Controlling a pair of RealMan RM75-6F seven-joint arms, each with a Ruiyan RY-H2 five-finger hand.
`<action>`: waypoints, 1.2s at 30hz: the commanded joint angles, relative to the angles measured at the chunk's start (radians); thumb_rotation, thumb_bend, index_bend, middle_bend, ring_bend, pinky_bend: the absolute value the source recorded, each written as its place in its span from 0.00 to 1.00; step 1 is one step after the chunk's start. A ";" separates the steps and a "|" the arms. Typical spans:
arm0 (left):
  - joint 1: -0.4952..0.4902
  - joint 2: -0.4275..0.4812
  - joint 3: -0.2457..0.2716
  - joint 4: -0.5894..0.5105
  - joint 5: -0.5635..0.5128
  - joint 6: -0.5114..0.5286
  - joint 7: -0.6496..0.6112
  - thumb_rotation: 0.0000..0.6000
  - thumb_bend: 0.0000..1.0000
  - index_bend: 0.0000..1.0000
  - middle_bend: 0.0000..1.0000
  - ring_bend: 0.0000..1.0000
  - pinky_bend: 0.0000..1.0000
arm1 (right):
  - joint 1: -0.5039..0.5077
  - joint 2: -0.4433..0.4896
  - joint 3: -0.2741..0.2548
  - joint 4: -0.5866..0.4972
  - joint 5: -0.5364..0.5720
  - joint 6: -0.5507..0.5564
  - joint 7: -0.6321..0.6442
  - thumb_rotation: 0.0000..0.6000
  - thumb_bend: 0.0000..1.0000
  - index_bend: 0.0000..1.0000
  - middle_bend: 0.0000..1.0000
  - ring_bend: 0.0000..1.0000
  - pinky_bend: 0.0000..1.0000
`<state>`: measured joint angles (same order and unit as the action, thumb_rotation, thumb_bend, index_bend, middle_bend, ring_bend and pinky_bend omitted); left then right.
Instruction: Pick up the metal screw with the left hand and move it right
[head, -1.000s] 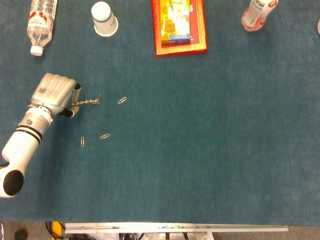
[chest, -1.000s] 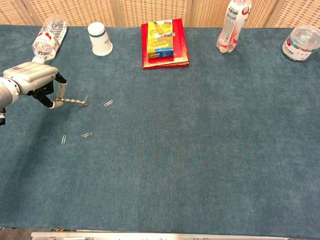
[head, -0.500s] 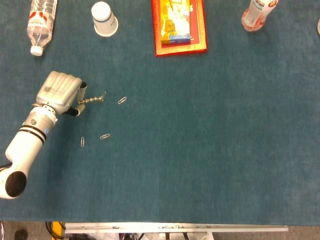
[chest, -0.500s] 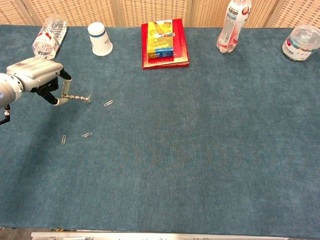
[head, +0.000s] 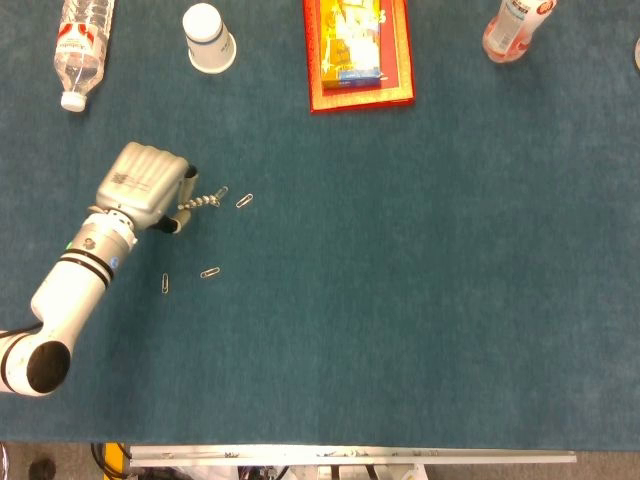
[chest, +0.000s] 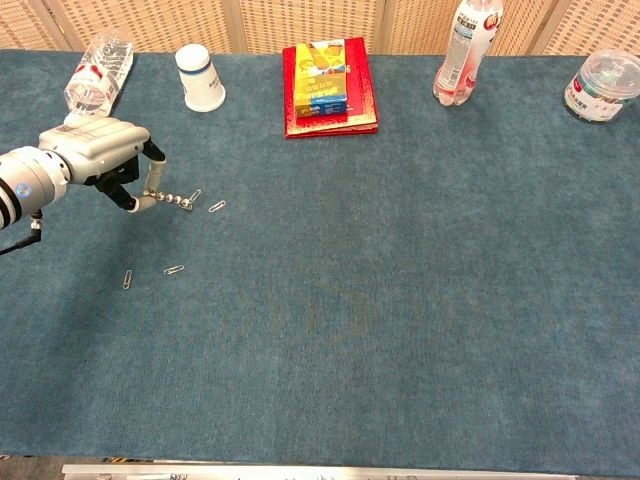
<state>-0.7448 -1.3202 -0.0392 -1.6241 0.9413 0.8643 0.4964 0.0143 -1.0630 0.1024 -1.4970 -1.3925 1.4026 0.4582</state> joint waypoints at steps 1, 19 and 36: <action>-0.007 -0.002 0.002 -0.011 0.001 0.004 0.009 1.00 0.33 0.58 1.00 0.96 0.79 | 0.000 -0.001 -0.002 0.000 -0.002 -0.001 0.000 1.00 0.00 0.25 0.14 0.06 0.28; -0.040 -0.019 -0.004 -0.028 -0.006 0.008 0.020 1.00 0.33 0.58 1.00 0.96 0.79 | 0.001 -0.002 -0.003 0.001 -0.004 -0.002 0.002 1.00 0.00 0.25 0.14 0.06 0.28; -0.067 -0.056 0.005 0.004 -0.036 -0.005 0.029 1.00 0.33 0.58 1.00 0.96 0.79 | -0.008 -0.010 -0.006 0.020 0.000 0.000 0.019 1.00 0.00 0.25 0.14 0.06 0.28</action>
<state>-0.8118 -1.3753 -0.0355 -1.6204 0.9055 0.8591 0.5248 0.0066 -1.0729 0.0967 -1.4777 -1.3927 1.4030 0.4767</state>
